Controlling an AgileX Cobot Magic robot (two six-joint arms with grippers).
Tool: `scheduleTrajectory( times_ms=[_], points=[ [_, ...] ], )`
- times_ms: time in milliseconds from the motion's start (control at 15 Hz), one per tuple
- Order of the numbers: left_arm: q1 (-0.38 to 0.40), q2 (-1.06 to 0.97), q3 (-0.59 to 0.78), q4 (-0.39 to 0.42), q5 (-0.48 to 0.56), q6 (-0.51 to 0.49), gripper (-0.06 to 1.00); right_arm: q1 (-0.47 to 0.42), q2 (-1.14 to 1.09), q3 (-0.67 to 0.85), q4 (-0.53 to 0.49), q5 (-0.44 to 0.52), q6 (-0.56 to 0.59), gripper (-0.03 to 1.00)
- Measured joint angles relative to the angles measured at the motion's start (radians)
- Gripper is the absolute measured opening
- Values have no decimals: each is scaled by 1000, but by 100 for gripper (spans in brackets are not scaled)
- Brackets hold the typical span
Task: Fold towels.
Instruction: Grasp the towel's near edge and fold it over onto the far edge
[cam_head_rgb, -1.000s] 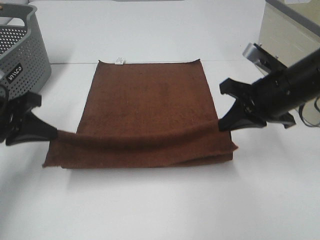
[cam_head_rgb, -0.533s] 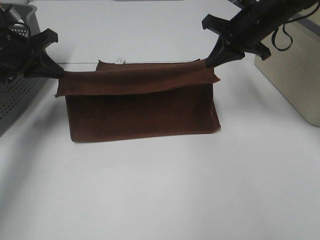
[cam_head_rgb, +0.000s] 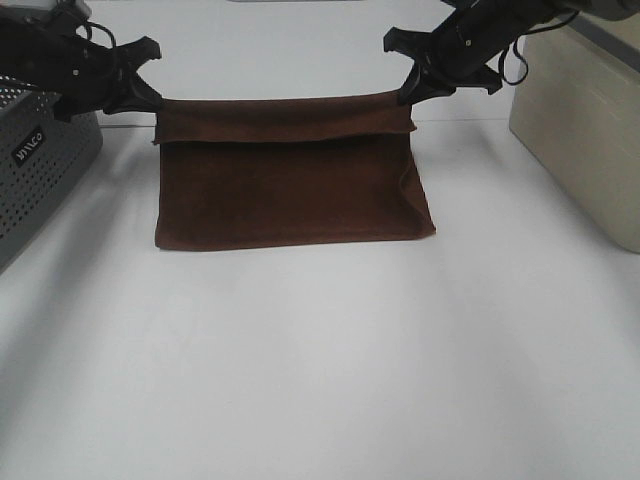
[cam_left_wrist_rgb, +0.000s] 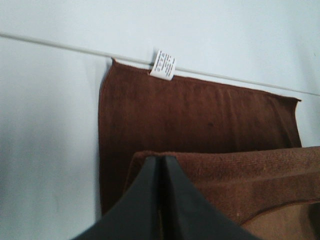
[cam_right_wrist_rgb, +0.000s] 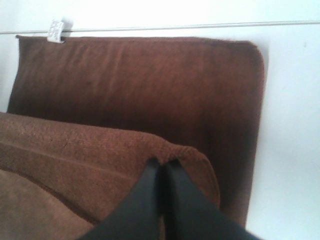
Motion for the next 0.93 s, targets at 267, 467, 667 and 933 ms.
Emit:
scheduleTrajectory(
  times_ms=[267,467,667,933],
  points=[
    [-52,122,-117,7,-91,4,21,-4,98,-38,27,-110,-78,6],
    [-54,127,-122,9,-159,-2,56,-4,101,-40,46,-177,-102,48],
    [-54,116,-123,10,-127,6,65,-4,100,-41,48,-149,-102,77],
    [-54,100,-125,10,-41,18,65,-4,58,-42,46,43,-102,79]
  ],
)
